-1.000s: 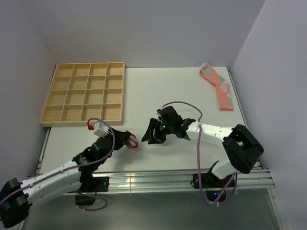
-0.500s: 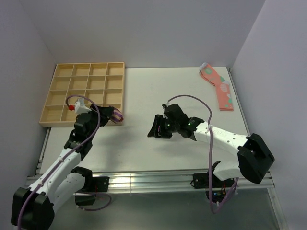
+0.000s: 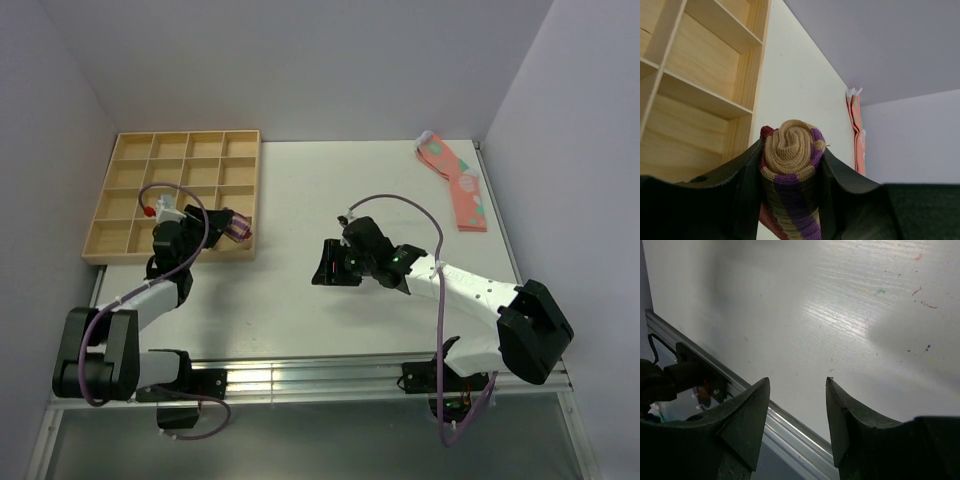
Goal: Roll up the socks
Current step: Place the sock in the storage box.
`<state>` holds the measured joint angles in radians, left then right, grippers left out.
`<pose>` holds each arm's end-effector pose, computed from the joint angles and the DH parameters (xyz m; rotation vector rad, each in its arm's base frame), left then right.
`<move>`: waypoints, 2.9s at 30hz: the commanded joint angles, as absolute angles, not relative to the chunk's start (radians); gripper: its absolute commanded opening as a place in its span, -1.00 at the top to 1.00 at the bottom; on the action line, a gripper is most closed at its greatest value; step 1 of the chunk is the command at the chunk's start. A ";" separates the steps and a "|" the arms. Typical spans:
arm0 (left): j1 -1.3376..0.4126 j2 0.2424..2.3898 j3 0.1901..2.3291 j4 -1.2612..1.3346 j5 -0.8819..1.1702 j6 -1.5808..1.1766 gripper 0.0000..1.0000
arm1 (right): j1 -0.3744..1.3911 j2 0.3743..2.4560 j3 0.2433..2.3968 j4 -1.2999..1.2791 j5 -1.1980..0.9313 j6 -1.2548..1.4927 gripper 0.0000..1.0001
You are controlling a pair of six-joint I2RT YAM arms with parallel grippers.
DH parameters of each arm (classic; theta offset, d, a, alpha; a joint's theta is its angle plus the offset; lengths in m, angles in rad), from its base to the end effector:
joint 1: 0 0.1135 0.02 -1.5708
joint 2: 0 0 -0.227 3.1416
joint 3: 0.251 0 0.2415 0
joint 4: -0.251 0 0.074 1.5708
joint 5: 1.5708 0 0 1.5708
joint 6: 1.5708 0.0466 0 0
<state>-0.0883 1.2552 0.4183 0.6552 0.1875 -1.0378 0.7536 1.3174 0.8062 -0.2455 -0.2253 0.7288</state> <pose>0.2668 -0.0323 0.1741 -0.7166 1.7113 -0.9695 0.1995 0.2014 0.1891 -0.1543 2.5213 0.9449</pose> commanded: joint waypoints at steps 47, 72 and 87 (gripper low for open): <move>-0.008 1.793 0.503 1.031 0.239 -1.046 0.99 | 0.758 2.255 1.884 -0.020 -0.354 0.226 -0.12; -0.008 1.807 0.537 0.993 0.253 -1.043 0.99 | 0.770 2.364 1.927 -0.084 -0.474 0.109 -0.12; -0.008 1.825 0.545 1.005 0.267 -1.069 0.99 | 0.799 2.447 2.078 -0.236 -0.495 0.086 -0.20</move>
<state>-0.0143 1.7973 0.5190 1.0092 0.2832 -1.0706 0.7780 2.4264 2.0296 -0.2005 -0.4782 0.1028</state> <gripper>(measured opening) 0.435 0.598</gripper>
